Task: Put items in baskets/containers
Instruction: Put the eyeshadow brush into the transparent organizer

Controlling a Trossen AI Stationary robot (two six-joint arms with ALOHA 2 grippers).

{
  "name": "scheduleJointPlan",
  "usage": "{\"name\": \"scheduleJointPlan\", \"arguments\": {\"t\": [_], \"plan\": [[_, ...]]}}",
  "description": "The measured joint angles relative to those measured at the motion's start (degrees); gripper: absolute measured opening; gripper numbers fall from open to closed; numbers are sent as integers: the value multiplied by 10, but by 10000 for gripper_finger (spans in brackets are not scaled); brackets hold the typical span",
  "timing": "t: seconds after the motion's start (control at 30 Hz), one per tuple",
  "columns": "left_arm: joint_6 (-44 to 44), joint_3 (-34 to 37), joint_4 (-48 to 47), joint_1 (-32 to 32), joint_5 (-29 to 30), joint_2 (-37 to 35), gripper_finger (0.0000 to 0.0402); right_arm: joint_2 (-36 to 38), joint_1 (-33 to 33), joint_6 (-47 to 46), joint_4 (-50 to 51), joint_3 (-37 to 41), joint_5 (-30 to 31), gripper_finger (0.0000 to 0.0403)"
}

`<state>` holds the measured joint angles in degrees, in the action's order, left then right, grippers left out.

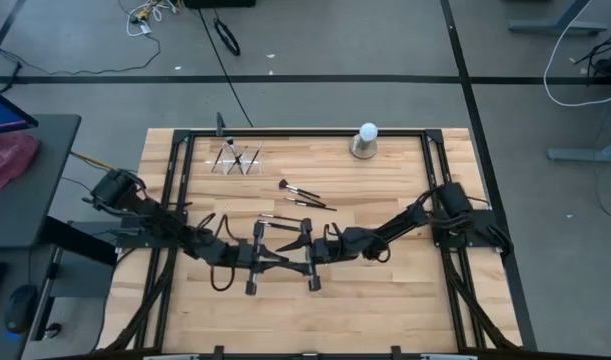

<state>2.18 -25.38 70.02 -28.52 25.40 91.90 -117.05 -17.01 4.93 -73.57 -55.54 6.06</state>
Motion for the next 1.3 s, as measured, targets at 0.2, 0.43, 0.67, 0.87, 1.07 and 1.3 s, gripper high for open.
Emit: {"name": "scheduleJointPlan", "arguments": {"t": [0.2,0.43,0.67,0.87,1.07,1.3], "plan": [[-59,0,-152,1,102,-43,12,127,-28,3,87,84,115,191],[-188,1,-532,68,189,-236,12,224,-79,9,91,178,186,172],[-225,1,-813,251,194,-461,12,214,-91,2,78,195,203,153],[-169,-44,-926,469,99,-532,12,211,-81,2,67,195,204,142],[-90,-61,-918,645,-28,-481,12,211,-79,2,63,195,203,137],[-46,-61,-898,741,-47,-368,25,211,-79,1,64,195,201,137]]}}
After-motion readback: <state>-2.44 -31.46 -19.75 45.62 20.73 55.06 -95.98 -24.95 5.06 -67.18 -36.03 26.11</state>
